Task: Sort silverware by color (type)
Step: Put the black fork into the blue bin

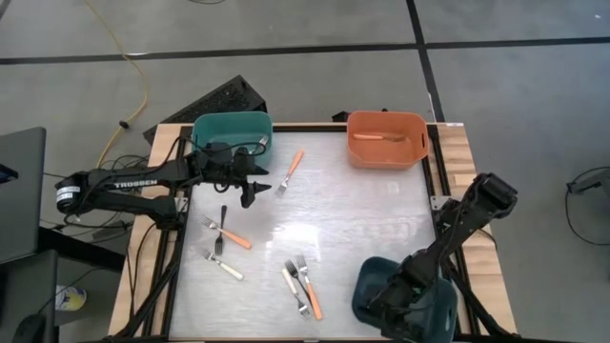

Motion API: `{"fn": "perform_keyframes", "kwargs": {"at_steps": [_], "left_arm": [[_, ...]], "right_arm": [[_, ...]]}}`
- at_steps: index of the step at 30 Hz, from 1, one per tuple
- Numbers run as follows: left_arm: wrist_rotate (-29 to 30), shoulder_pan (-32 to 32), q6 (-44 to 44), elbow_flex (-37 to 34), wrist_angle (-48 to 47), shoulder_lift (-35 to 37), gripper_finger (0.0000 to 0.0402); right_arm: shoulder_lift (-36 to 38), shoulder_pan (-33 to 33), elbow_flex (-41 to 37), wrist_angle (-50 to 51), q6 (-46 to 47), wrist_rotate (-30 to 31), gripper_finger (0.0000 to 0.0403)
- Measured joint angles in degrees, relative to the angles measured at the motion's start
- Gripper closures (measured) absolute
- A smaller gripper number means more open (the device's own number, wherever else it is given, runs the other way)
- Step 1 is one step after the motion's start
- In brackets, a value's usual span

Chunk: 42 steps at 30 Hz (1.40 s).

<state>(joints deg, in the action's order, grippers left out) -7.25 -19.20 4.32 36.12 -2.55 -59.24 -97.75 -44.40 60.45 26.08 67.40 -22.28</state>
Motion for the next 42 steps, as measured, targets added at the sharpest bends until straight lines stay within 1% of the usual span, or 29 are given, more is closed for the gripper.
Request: {"fn": "perform_keyframes", "kwargs": {"at_steps": [1,5,9,11,16,18,21,24,28,36,42], "left_arm": [[0.0,0.2,0.0,0.0,0.1,0.0,0.0178],[0.4,1.1,0.0,0.0,0.1,0.0,0.0178],[2.0,1.6,1.3,0.0,0.2,0.0,0.0178],[2.7,2.0,1.9,0.0,0.2,0.0,0.0178],[3.6,2.9,3.1,0.0,0.2,0.0,0.0178],[3.9,3.2,3.7,0.0,0.3,0.0,0.0178],[5.2,3.8,3.9,0.0,0.3,0.0,0.0178],[6.5,4.3,4.3,0.0,0.4,0.0,0.0178],[6.6,4.4,4.5,0.0,0.4,0.0,0.0178],[6.6,4.4,3.6,0.0,0.4,0.0,0.0178],[5.6,4.4,1.2,0.0,-0.2,0.0,0.0178]], "right_arm": [[-0.1,-0.3,-0.1,1.4,-0.9,-0.4,0.0370],[0.1,-2.1,0.7,1.5,-6.3,-2.1,0.0370],[0.0,-5.2,2.1,3.7,-14.1,-3.0,0.0370],[0.0,-7.2,2.9,5.8,-16.6,-3.0,0.0370],[0.0,-12.4,4.7,13.5,-19.9,-2.8,0.0369],[0.0,-13.9,5.1,14.9,-21.4,-2.3,0.0368],[0.1,-14.7,5.2,15.1,-21.1,-1.6,0.0367],[0.1,-13.4,5.0,13.7,-20.0,-2.6,0.0366],[0.2,-10.0,5.0,10.3,-19.4,-4.7,0.0365],[0.2,-1.8,4.9,9.6,-19.2,-4.1,0.0367],[0.2,1.9,4.9,11.6,-18.0,-3.7,0.0367]]}}
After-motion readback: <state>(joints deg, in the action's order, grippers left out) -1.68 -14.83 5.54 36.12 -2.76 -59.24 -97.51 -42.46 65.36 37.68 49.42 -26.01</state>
